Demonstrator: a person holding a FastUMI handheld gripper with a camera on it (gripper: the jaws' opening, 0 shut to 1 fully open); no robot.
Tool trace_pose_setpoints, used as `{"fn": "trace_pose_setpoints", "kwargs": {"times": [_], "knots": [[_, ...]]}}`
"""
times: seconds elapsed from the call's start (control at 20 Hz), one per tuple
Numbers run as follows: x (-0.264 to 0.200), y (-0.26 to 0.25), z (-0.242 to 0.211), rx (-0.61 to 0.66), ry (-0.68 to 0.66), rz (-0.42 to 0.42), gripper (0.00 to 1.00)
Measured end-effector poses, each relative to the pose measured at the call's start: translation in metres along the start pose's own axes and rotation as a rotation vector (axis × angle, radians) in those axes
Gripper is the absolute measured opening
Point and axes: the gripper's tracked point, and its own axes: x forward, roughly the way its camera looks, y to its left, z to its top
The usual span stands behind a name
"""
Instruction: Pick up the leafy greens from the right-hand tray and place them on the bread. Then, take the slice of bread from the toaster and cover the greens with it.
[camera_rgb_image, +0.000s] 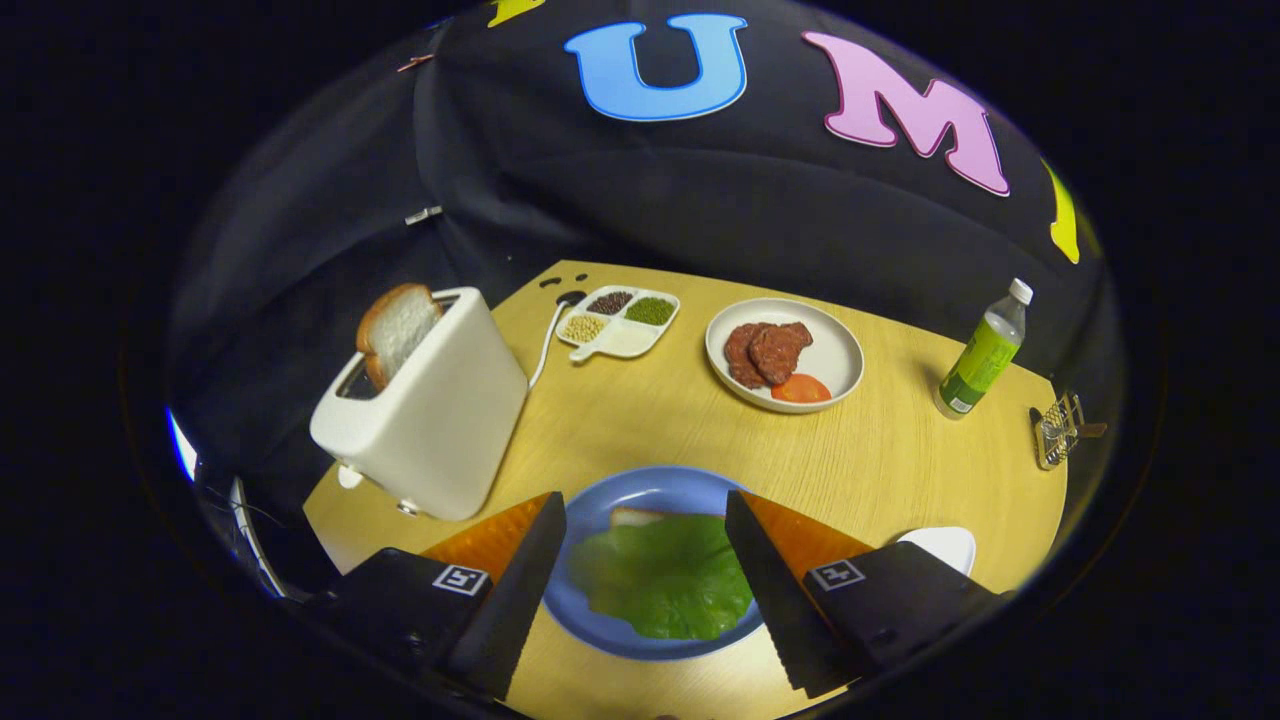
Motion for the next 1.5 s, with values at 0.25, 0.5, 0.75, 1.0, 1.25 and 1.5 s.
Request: {"fn": "trace_pose_setpoints", "kwargs": {"times": [0.25,0.5,0.75,1.0,1.25,1.5], "knots": [[-0.008,0.043,0.057,0.017,-0.068,0.072,1.00],[0.004,0.103,0.099,-0.002,-0.088,0.148,0.99],[0.025,0.157,0.118,-0.073,-0.094,0.186,1.00],[0.057,0.187,0.107,-0.136,-0.037,0.162,0.99],[0.083,0.202,0.099,-0.170,-0.010,0.125,0.97],[0.095,0.212,0.087,-0.198,0.027,0.111,0.74]]}}
